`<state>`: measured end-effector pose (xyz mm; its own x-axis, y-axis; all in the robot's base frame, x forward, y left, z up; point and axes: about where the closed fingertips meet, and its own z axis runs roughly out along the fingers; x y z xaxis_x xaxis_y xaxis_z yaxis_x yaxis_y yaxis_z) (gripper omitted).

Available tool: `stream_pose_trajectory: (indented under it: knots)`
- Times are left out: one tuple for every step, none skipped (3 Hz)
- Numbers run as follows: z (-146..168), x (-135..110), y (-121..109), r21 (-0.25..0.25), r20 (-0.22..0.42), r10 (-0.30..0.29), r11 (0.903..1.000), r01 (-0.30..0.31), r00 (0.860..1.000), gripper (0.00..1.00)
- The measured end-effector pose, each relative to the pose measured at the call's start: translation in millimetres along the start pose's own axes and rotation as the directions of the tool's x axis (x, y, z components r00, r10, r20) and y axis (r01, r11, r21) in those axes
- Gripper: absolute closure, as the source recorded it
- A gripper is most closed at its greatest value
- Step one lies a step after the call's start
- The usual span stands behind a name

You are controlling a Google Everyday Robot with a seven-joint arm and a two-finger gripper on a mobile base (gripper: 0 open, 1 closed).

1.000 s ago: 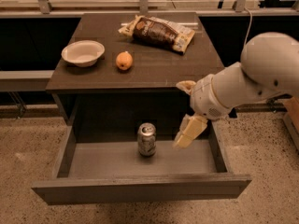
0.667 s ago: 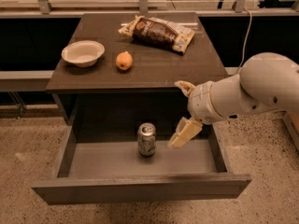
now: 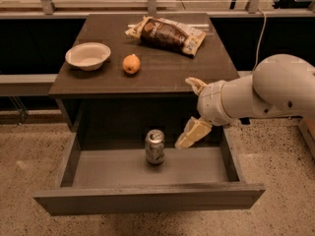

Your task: Pick 7up can from top drawer and place on counter

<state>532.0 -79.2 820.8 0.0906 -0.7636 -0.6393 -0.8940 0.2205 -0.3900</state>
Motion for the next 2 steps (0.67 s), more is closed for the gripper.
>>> stream_pose_trajectory:
  knots:
    - [9.5, 10.2, 7.6, 0.021, 0.009, 0.012, 0.9997, -0.012, 1.0, 0.0]
    - [28.6, 33.5, 21.9, 0.058, 0.01, 0.038, 0.9976, -0.039, 0.999, 0.0]
